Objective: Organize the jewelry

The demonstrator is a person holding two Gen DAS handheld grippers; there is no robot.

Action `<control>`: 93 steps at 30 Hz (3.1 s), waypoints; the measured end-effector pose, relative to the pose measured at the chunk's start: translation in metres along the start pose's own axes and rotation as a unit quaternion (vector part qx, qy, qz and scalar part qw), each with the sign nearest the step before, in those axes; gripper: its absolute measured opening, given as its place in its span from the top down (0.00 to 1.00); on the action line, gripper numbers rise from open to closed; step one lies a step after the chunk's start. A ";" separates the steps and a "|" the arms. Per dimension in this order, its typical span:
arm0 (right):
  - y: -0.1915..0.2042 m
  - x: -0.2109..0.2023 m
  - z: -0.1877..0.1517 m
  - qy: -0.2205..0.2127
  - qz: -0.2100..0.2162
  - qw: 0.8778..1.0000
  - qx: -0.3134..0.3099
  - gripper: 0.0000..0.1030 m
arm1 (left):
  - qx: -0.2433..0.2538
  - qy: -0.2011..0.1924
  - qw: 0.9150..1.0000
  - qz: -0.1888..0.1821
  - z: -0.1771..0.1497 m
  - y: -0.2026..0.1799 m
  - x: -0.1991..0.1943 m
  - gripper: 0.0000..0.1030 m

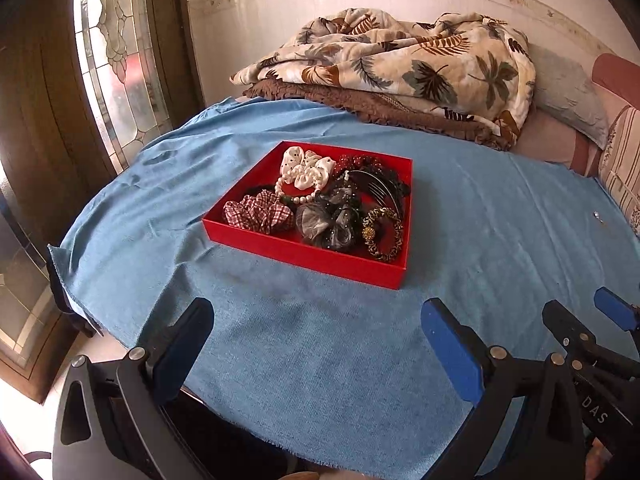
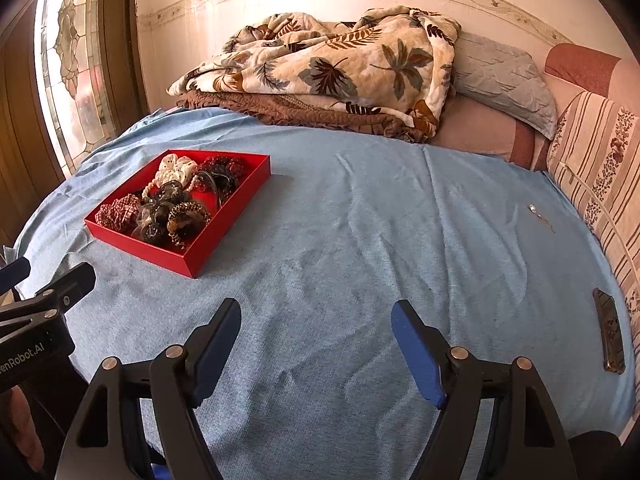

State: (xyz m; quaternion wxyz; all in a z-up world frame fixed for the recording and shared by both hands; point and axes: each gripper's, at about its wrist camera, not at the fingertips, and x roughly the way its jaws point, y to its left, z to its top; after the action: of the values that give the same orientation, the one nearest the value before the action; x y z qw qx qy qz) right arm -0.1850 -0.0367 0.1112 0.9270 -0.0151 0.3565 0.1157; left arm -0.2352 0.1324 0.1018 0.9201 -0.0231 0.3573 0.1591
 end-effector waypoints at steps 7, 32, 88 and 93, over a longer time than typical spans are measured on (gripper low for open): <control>0.001 0.001 -0.001 0.000 0.001 1.000 -0.002 0.20 | -0.002 0.006 1.000 -0.004 -0.003 0.002 0.003 0.00; 0.003 -0.001 0.001 -0.004 -0.001 1.000 -0.003 0.16 | -0.002 0.022 1.000 -0.013 -0.004 0.006 0.009 0.00; 0.007 -0.004 0.003 -0.025 -0.002 1.000 -0.011 0.13 | -0.011 0.031 0.999 -0.010 -0.011 0.011 0.019 0.00; 0.013 -0.003 0.003 -0.025 -0.002 1.000 -0.014 0.13 | -0.014 0.034 0.999 -0.010 -0.013 0.013 0.020 0.00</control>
State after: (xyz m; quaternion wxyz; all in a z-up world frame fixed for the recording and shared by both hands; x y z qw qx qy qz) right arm -0.1885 -0.0246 0.1160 0.9355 -0.0260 0.3317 0.1192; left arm -0.2335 0.1484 0.0799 0.9085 -0.0448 0.3858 0.1542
